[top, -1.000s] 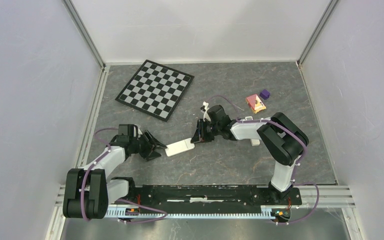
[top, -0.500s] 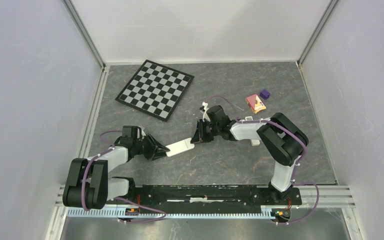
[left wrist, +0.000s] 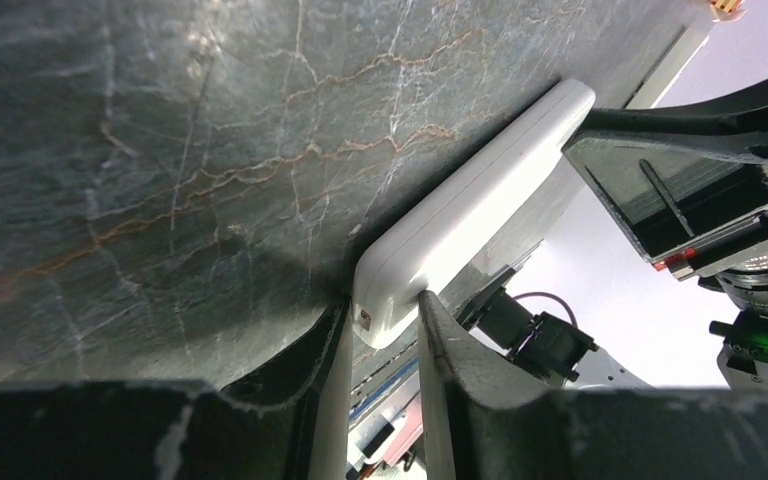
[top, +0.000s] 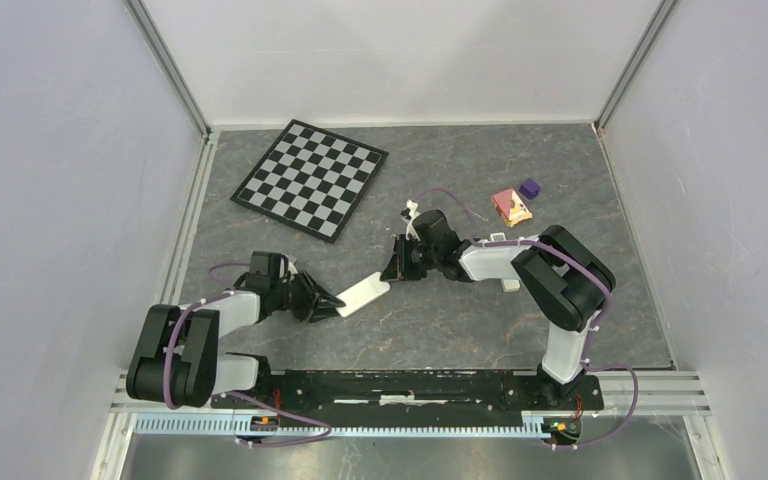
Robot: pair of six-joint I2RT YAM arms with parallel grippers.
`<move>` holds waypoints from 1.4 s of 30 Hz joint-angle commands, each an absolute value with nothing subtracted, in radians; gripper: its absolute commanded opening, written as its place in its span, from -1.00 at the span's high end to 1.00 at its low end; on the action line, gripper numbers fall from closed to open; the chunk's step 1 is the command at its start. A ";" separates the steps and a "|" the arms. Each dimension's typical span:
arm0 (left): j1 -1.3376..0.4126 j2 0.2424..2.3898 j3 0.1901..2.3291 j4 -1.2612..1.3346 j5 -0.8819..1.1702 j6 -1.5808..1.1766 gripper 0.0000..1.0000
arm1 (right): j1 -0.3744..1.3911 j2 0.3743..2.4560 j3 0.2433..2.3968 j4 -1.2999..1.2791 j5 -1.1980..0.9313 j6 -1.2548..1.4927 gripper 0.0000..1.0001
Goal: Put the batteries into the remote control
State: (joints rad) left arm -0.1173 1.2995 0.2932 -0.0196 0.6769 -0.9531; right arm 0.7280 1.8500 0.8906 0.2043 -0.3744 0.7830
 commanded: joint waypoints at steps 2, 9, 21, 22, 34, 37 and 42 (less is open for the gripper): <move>-0.156 1.333 0.335 0.150 0.580 -1.024 0.44 | 0.887 1.909 0.926 0.251 -0.566 0.846 0.74; -0.158 1.386 0.428 0.176 0.516 -1.015 0.46 | 0.907 1.880 0.969 0.139 -0.501 0.768 0.78; -0.138 1.493 0.697 -0.085 0.337 -0.833 -0.13 | 0.683 1.882 1.259 -0.147 -0.220 0.537 0.15; -0.137 1.505 0.721 -0.108 0.317 -0.816 -0.16 | 0.670 1.884 1.272 -0.147 -0.226 0.533 0.13; -0.124 1.419 0.877 -0.348 0.164 -0.637 -0.73 | 0.597 1.752 1.230 -0.180 -0.174 0.446 -0.15; -0.124 1.320 0.933 -0.462 0.131 -0.568 -0.99 | 0.574 1.654 1.198 -0.226 -0.085 0.369 -0.36; -0.124 1.125 1.031 -0.637 0.122 -0.464 -0.99 | 0.519 1.436 1.102 -0.328 0.207 0.292 -0.89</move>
